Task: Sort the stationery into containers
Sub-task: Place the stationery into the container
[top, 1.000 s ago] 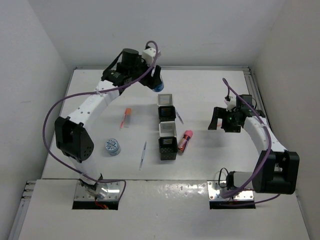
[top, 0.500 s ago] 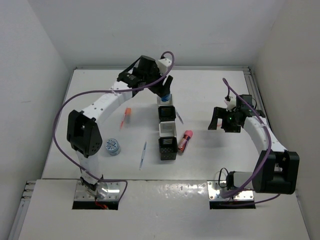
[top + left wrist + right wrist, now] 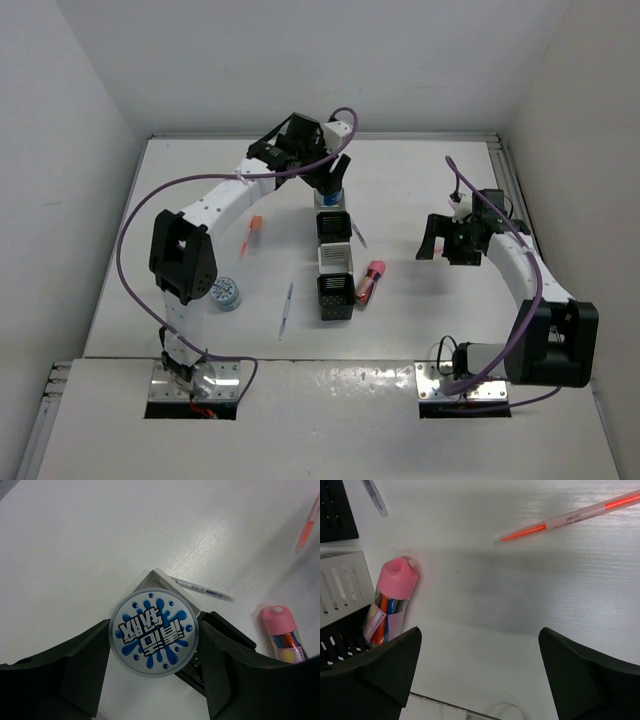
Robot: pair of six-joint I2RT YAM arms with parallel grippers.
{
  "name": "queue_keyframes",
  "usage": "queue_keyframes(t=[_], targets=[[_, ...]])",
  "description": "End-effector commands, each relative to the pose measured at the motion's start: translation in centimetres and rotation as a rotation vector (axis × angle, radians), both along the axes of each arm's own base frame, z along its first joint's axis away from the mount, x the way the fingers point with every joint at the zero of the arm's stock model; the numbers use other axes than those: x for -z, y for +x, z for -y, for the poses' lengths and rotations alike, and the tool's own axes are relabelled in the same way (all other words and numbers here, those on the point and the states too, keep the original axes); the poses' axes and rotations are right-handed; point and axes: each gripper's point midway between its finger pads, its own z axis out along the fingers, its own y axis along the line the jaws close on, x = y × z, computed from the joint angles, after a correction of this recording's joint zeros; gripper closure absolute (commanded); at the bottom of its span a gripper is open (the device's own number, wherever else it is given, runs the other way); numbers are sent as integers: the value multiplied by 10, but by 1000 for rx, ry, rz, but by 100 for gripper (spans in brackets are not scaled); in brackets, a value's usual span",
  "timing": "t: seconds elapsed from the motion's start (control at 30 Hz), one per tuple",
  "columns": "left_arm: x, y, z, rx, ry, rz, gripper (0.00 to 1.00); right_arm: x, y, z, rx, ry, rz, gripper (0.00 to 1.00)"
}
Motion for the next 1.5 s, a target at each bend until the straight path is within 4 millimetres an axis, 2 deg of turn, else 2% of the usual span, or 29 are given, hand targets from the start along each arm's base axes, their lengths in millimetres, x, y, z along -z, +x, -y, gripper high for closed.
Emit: queue_keyframes(t=[0.0, 0.3, 0.57, 0.77, 0.8, 0.97, 1.1, 1.2, 1.47], targets=[[-32, 8, 14, 25, -52, 87, 92, -6, 10, 2, 10, 6, 31, 2], [-12, 11, 19, 34, -53, 46, 92, -2, 8, 2, 13, 8, 17, 2], [1, 16, 19, 32, -59, 31, 86, 0, 7, 1, -5, 12, 9, 2], [7, 21, 14, 15, -59, 29, 70, 1, 6, 0, -10, 17, 1, 2], [7, 21, 14, 15, -59, 29, 61, 1, 5, -1, -10, 19, -1, 2], [3, 23, 11, 11, -62, 40, 40, -1, 6, -1, -12, 24, -3, 2], [-3, 23, 8, 7, -77, 44, 35, -3, 7, -2, -9, 29, -4, 1], [-15, 19, 8, 20, -89, 60, 31, -4, 7, -2, -8, 33, -5, 1], [-20, 11, 4, 39, -90, 71, 22, -6, 8, -3, -8, 36, 1, 1]])
